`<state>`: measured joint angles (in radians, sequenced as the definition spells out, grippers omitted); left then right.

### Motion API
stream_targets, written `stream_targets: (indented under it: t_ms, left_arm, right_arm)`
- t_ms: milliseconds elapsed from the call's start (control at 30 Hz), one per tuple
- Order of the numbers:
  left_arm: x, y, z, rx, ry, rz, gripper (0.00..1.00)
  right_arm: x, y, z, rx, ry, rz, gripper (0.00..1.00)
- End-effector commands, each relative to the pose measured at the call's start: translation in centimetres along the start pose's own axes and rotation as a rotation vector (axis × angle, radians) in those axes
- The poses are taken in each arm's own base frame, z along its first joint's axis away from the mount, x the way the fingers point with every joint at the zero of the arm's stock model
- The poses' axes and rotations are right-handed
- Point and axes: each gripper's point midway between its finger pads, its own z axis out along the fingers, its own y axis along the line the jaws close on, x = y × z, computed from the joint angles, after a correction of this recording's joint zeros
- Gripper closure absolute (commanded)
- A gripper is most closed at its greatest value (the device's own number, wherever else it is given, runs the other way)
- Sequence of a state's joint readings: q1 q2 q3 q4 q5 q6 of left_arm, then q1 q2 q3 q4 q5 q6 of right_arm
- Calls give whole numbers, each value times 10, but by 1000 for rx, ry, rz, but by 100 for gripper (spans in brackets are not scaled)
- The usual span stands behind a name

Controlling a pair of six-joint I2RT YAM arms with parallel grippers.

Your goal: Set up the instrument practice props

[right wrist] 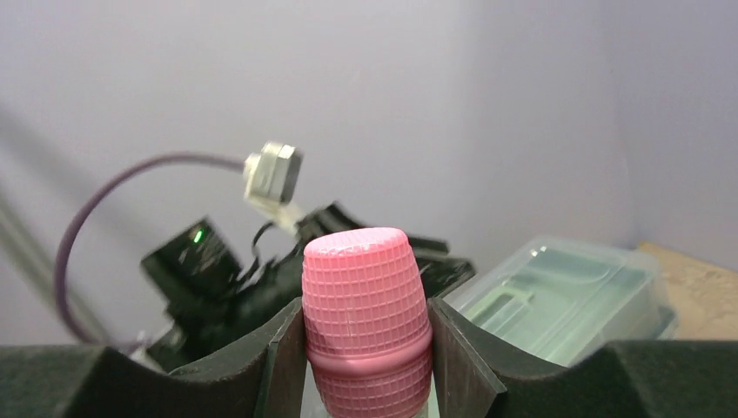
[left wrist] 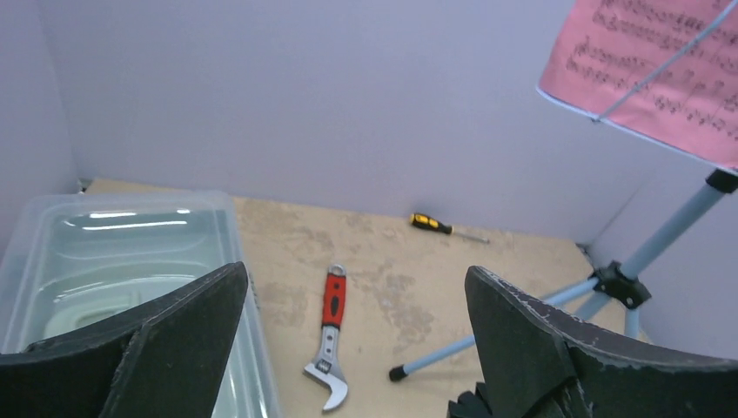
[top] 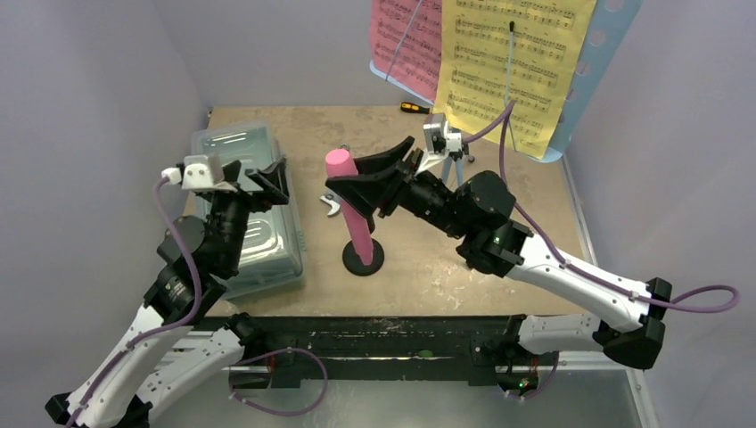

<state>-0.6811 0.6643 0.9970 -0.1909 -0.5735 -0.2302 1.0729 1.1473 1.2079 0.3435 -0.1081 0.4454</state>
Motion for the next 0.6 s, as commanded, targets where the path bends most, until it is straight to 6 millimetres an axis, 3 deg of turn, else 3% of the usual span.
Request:
stream_targets:
  t_ms: [0,200,400,567]
  left_arm:
    - [-4,24,-1,-101,-131,2,5]
    - [28,32,4,-122,-79,96,5]
    - [39,31,2,-102,-66,107,5]
    - [42,34,1,-109,-64,113,5]
  right_arm:
    - [-50,-11,20,148,-168,-7,100]
    - [-57,-20,33,213,-216,-67,100]
    - [-48,-61,54,415,-185,-166,100]
    - [-42,-97,60,607,-162,-233,100]
